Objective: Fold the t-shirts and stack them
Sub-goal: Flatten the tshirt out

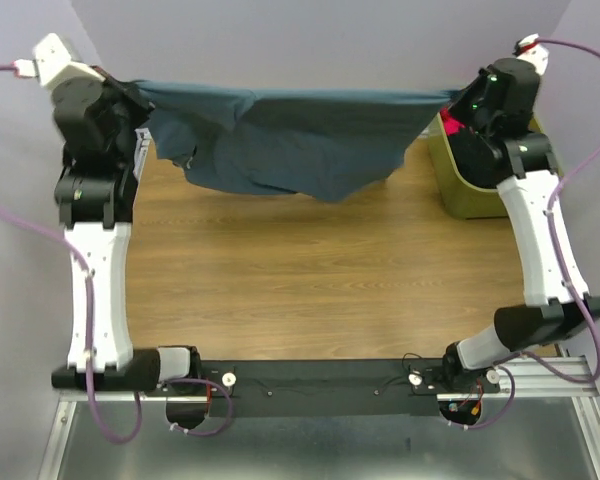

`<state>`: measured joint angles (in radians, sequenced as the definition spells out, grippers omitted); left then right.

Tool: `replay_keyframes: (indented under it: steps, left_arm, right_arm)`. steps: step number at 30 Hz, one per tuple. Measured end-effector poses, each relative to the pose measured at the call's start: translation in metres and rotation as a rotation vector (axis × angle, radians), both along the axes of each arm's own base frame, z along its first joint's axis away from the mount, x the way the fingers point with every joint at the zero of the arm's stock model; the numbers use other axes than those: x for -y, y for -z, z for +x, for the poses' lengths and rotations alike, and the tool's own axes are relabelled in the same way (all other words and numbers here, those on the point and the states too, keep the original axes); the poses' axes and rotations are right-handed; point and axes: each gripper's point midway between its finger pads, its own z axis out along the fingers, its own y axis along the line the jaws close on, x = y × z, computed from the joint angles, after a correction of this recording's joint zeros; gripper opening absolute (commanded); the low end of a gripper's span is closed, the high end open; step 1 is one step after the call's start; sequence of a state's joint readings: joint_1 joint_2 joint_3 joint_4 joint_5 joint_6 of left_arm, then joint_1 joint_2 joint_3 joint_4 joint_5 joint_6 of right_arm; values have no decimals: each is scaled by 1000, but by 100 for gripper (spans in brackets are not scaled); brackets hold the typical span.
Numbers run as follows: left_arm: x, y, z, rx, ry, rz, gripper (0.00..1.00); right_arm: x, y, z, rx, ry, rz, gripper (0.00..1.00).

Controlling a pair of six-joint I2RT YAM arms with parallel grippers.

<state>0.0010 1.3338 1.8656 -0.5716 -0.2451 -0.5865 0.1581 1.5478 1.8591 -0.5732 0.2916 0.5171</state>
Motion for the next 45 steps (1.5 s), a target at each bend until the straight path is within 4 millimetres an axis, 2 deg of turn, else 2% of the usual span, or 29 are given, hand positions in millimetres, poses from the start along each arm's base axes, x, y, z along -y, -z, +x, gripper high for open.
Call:
replay_keyframes:
  steps: [2, 4, 5, 6, 9, 12, 14, 16, 18, 21, 23, 26, 27, 28, 29, 30, 32, 34, 36, 37, 38, 39, 41, 43, 45]
  left_arm:
    - [-2, -31, -27, 104, -12, 3, 0]
    - [-5, -60, -68, 218, -28, 15, 0]
    - [-8, -75, -95, 283, -41, 25, 0]
    - [-8, -84, -112, 322, -46, 30, 0]
    - [-14, -126, -181, 490, -79, 67, 0]
    - [-15, -161, -229, 622, -94, 95, 0]
    - [-15, -177, -254, 688, -104, 115, 0]
    - [-16, -184, -262, 711, -110, 130, 0]
    - [-16, -183, -260, 701, -112, 147, 0]
    - [-16, -168, -240, 644, -111, 166, 0]
    - [-15, -153, -218, 593, -98, 179, 0]
    - [-8, -113, -165, 472, -47, 198, 0]
    - [-4, -92, -141, 416, -20, 203, 0]
    - [-2, -76, -125, 374, -4, 205, 0]
    - [2, -50, -98, 309, 23, 203, 0]
    - [5, -18, -69, 229, 48, 199, 0]
    - [10, 41, -28, 94, 89, 189, 0]
    - [17, 129, 22, -94, 142, 169, 0]
    - [22, 198, 50, -240, 181, 150, 0]
    - [26, 243, 63, -342, 211, 137, 0]
    - [31, 275, 75, -412, 243, 124, 0]
    - [34, 289, 82, -443, 264, 116, 0]
    - [43, 340, 110, -536, 323, 90, 0]
    - [50, 372, 132, -594, 364, 72, 0]
    - [53, 387, 147, -615, 388, 63, 0]
  right_arm:
    - [1, -35, -18, 76, -24, -17, 0]
    - [1, -59, -39, 130, -54, -36, 0]
    - [1, -77, -57, 173, -76, -53, 0]
    - [1, -88, -68, 201, -87, -59, 0]
    - [2, -129, -122, 321, -142, -100, 1]
    - [4, -158, -171, 431, -179, -131, 1]
    - [6, -175, -202, 500, -197, -153, 1]
    - [7, -185, -221, 543, -210, -172, 0]
    - [7, -185, -225, 550, -214, -185, 1]
    - [6, -172, -215, 511, -220, -205, 1]
    - [5, -151, -198, 448, -221, -217, 0]
    - [5, -104, -163, 313, -208, -233, 1]
    - [5, -87, -150, 264, -201, -237, 1]
    - [6, -64, -135, 202, -191, -243, 1]
    - [7, -48, -125, 155, -182, -248, 1]
    - [8, -18, -107, 74, -170, -258, 1]
    - [11, 35, -80, -59, -150, -275, 1]
    - [12, 94, -56, -199, -144, -293, 1]
    - [13, 156, -40, -332, -145, -310, 1]
    - [13, 173, -37, -367, -146, -314, 1]
    - [13, 200, -29, -419, -147, -321, 1]
    - [12, 213, -24, -440, -150, -322, 1]
    - [12, 249, -5, -490, -150, -325, 1]
    - [13, 289, 11, -556, -152, -328, 1]
    - [13, 312, 27, -583, -153, -326, 1]
